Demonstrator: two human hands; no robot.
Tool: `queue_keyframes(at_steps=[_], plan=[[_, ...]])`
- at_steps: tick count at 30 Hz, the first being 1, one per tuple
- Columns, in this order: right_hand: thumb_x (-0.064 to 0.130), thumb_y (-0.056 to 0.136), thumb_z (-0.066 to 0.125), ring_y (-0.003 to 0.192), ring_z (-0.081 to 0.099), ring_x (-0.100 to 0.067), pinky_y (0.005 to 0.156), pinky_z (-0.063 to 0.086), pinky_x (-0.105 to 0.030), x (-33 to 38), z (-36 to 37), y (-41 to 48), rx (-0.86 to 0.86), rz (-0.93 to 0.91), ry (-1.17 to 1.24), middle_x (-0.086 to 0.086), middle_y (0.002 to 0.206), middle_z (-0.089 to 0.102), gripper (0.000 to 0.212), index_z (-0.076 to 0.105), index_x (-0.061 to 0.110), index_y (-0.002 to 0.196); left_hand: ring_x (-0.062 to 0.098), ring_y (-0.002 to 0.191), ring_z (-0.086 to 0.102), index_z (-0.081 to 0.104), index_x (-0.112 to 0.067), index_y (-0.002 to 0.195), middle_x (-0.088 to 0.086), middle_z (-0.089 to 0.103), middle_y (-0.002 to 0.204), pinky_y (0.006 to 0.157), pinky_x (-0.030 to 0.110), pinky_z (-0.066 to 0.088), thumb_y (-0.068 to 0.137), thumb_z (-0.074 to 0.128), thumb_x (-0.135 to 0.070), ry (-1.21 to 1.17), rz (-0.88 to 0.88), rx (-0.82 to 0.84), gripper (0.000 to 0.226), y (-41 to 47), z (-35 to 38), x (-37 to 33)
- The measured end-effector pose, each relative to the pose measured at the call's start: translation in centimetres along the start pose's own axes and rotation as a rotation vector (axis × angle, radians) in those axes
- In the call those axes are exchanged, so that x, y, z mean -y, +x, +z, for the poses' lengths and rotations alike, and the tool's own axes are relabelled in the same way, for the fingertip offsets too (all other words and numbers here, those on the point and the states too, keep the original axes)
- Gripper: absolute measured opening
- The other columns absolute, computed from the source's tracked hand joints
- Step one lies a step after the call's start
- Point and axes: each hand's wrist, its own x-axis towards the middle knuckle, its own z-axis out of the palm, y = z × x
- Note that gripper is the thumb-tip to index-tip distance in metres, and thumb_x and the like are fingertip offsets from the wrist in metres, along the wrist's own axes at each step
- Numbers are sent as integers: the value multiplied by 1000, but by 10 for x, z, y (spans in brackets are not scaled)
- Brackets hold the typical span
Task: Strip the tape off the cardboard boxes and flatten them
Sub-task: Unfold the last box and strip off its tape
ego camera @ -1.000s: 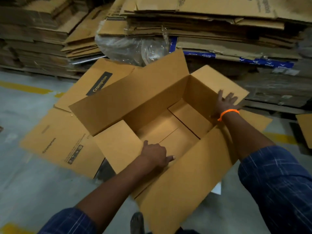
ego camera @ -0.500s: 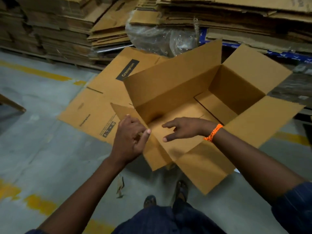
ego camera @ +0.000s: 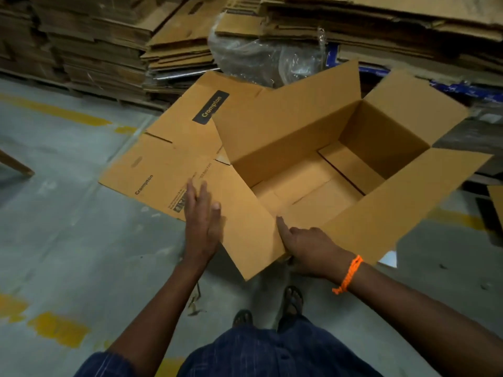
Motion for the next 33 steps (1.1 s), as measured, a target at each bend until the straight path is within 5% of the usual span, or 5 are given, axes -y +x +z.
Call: queue_keyframes(at_steps=[6,14,23,26,33], plan=[[19,89,57,88,67,-35,66,36,-31,4,-3,6,-355,171,56,-11,98,69,30,53,7,116,1,152,19,35,-9,156,1,12,170,113,14,31,100,27,-69,-290,147,-156,82,12,-4,-16],[14,88,60,55,56,-38,56,28,-31,-46,-75,1,-1112,297,418,-12,61,59,4,60,10,87,17,157,6,1,-32,162,-5,-5,171,123,45,24,95,50,-66,-260,7,15,90,26,30,-53],[43,98,62,64,52,1,68,44,-25,-74,-169,-73,-1705,381,1266,12,71,59,30,60,20,80,11,133,53,25,-35,159,-2,50,152,108,44,49,90,64,-62,-822,5,151,84,46,24,-195],[58,93,61,67,51,-14,65,44,-34,-105,-152,-90,-1727,500,1662,2,78,59,41,63,19,82,1,138,45,23,-34,160,-5,41,159,110,22,43,98,62,-45,-693,312,96,74,56,3,-264],[54,101,44,116,66,-32,92,57,-49,-149,-26,-47,-1431,387,2527,-15,132,66,55,61,16,137,27,156,-1,21,-35,161,-2,12,170,120,66,17,98,58,-42,-46,715,367,73,39,87,-314]])
